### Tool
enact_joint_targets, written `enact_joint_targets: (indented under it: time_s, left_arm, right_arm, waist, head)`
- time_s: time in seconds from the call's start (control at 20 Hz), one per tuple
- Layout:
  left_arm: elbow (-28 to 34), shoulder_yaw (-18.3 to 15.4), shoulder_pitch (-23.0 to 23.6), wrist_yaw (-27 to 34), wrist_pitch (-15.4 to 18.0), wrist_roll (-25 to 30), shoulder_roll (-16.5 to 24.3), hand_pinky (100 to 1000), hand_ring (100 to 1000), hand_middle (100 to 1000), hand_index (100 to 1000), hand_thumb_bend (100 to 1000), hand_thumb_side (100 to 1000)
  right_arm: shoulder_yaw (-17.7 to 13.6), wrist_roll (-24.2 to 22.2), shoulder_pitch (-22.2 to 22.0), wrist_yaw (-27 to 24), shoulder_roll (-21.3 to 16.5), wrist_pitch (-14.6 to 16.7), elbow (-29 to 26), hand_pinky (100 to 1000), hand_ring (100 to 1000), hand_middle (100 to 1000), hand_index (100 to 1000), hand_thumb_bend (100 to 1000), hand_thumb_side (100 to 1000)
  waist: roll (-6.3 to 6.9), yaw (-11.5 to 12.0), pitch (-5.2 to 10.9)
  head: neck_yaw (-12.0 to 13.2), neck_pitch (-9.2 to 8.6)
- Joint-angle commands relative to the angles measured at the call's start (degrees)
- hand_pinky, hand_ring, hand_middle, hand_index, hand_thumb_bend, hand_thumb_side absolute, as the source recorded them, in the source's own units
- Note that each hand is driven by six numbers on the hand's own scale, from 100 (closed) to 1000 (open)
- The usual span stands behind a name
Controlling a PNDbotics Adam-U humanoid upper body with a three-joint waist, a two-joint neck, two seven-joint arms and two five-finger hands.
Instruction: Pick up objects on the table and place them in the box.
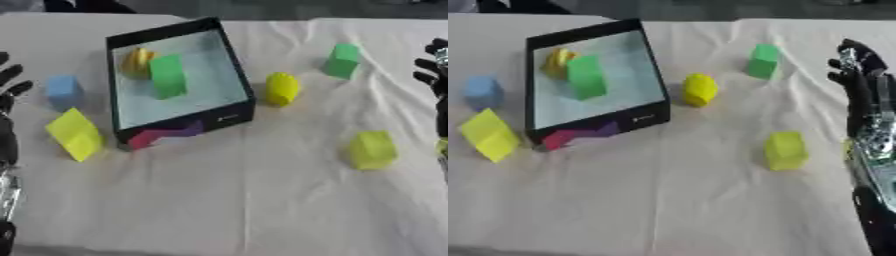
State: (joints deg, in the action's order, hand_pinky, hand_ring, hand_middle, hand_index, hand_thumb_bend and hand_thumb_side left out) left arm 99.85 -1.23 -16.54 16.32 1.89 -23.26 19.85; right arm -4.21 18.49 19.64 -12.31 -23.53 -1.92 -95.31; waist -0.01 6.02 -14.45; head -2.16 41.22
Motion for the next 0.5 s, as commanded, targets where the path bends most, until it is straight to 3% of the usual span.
enact_joint_targets:
  time_s: [0.05, 0.25, 0.4, 0.5]
  left_arm:
    - [1.1, -0.5, -0.8, -0.1, -0.1, 0.0, 1.6, 727, 774, 766, 812, 124, 805]
    - [1.1, -0.8, -0.8, -0.1, 0.0, -0.3, 1.8, 728, 775, 766, 812, 126, 804]
    - [1.1, -0.9, -0.6, -0.2, 0.0, -0.4, 2.1, 728, 774, 766, 811, 125, 803]
    - [1.1, -1.0, -0.5, -0.3, 0.0, -0.4, 2.4, 728, 774, 766, 811, 125, 804]
  right_arm:
    - [-0.2, -0.3, 0.9, 0.3, -1.9, 0.0, -0.9, 796, 802, 818, 826, 100, 665]
    - [0.3, -1.2, 1.2, 0.4, -4.6, -0.1, -1.6, 801, 812, 825, 840, 100, 651]
    - [1.7, -3.0, 1.3, 0.0, -10.6, -0.7, -3.2, 810, 827, 836, 854, 100, 649]
    - [3.7, -5.5, 1.0, -0.3, -16.7, -2.6, -4.6, 818, 837, 844, 860, 100, 649]
  waist:
    - [-0.14, 0.2, 1.52]
    - [-0.41, 0.1, 1.57]
    - [-0.76, -0.1, 1.61]
    - [-1.07, -0.2, 1.59]
  head:
    - [-0.2, -0.53]
    - [-0.2, -0.59]
    - [0.1, -0.51]
    - [0.3, -0.51]
